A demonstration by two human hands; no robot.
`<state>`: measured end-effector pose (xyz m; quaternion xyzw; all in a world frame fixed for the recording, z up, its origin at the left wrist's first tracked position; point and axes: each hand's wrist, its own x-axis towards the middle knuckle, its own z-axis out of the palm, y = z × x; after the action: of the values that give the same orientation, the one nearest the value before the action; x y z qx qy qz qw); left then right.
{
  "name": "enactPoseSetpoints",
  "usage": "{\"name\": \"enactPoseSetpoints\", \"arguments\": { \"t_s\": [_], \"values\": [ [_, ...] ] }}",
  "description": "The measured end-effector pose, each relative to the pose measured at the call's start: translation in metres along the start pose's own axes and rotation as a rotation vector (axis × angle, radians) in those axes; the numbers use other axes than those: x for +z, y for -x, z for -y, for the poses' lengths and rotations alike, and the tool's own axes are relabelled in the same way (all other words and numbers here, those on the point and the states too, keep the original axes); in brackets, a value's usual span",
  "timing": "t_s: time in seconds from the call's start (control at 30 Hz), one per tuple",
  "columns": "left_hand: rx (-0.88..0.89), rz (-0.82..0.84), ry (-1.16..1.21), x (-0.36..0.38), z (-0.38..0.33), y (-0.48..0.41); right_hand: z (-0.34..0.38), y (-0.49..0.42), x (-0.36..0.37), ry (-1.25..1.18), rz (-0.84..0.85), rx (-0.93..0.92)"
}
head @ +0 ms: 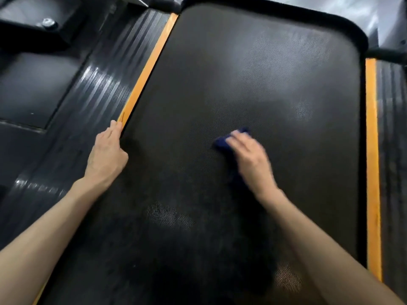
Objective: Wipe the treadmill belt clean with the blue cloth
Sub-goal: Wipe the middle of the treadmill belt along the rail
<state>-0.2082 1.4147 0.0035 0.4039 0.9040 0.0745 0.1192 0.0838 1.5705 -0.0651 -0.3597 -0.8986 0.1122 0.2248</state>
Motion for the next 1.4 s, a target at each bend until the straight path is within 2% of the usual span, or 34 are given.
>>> {"name": "enactPoseSetpoints", "arguments": {
  "t_s": [0.07,0.1,0.13,0.2,0.27,0.3,0.33,0.37,0.43,0.5,0.53,0.57,0.6,0.7,0.77,0.8,0.83,0.9,0.97,1.0,1.03,1.1,1.17,1.23,1.27,1.3,1.33,1.4],
  "values": [
    [-0.015,-0.007,-0.040,0.005,0.006,0.013,-0.025,-0.007,-0.018,0.034,-0.114,0.397],
    [-0.023,0.001,-0.079,0.009,0.007,0.020,-0.010,-0.006,-0.013,0.000,-0.144,0.481],
    [-0.035,0.017,-0.103,0.012,0.007,0.025,0.020,-0.002,-0.003,-0.076,-0.141,0.463],
    [-0.055,0.048,-0.108,0.017,0.006,0.034,0.102,0.025,0.023,-0.185,-0.018,0.165],
    [-0.056,0.055,-0.073,0.016,0.006,0.035,0.166,0.069,0.030,-0.197,0.218,-0.159],
    [-0.057,0.051,-0.049,0.014,0.007,0.034,0.170,0.081,0.026,-0.174,0.302,-0.253],
    [-0.060,0.046,-0.037,0.012,0.009,0.034,0.152,0.085,0.018,-0.161,0.303,-0.293],
    [-0.057,0.045,-0.036,0.011,0.011,0.035,0.122,0.086,0.011,-0.143,0.253,-0.258],
    [-0.042,0.058,-0.022,0.009,0.014,0.039,0.052,0.079,-0.012,-0.007,0.086,-0.014],
    [-0.044,0.065,0.015,0.006,0.016,0.040,0.003,0.065,-0.035,0.059,-0.066,0.388],
    [-0.044,0.068,0.024,0.005,0.016,0.039,0.003,0.059,-0.036,0.035,-0.121,0.544],
    [-0.044,0.073,0.018,0.006,0.016,0.038,0.022,0.054,-0.026,-0.004,-0.146,0.605],
    [-0.043,0.078,0.000,0.007,0.015,0.037,0.053,0.052,-0.013,-0.036,-0.130,0.539],
    [-0.042,0.084,-0.055,0.013,0.013,0.036,0.143,0.079,0.014,-0.110,0.082,-0.008],
    [-0.027,0.067,-0.061,0.013,0.015,0.037,0.127,0.086,0.008,-0.087,0.177,-0.209],
    [-0.017,0.060,-0.056,0.012,0.016,0.038,0.096,0.084,0.002,-0.086,0.160,-0.181],
    [-0.009,0.061,-0.047,0.011,0.018,0.038,0.062,0.081,-0.006,-0.047,0.109,-0.074],
    [-0.007,0.069,-0.017,0.009,0.020,0.038,0.001,0.069,-0.032,0.060,-0.015,0.251],
    [-0.020,0.072,0.020,0.008,0.020,0.036,-0.014,0.051,-0.041,0.039,-0.104,0.571],
    [-0.032,0.078,0.037,0.008,0.019,0.036,0.004,0.043,-0.035,0.017,-0.131,0.645],
    [-0.045,0.081,0.051,0.008,0.017,0.035,0.031,0.039,-0.024,-0.021,-0.130,0.596],
    [-0.060,0.072,0.066,0.010,0.015,0.033,0.095,0.048,0.000,-0.105,-0.056,0.229],
    [-0.058,0.071,0.077,0.008,0.016,0.034,0.134,0.073,0.016,-0.140,0.102,-0.164],
    [-0.017,0.071,0.086,0.001,0.025,0.037,0.122,0.068,0.015,-0.126,0.218,-0.420],
    [0.009,0.075,0.086,-0.004,0.030,0.039,0.101,0.056,0.017,-0.093,0.200,-0.475],
    [0.038,0.084,0.082,-0.010,0.036,0.040,0.080,0.038,0.019,-0.044,0.133,-0.438],
    [0.064,0.098,0.070,-0.014,0.039,0.040,0.061,0.016,0.018,-0.005,0.065,-0.286],
    [0.095,0.128,0.053,-0.017,0.041,0.039,0.039,-0.026,0.017,0.005,-0.025,0.208]
  ]
}}
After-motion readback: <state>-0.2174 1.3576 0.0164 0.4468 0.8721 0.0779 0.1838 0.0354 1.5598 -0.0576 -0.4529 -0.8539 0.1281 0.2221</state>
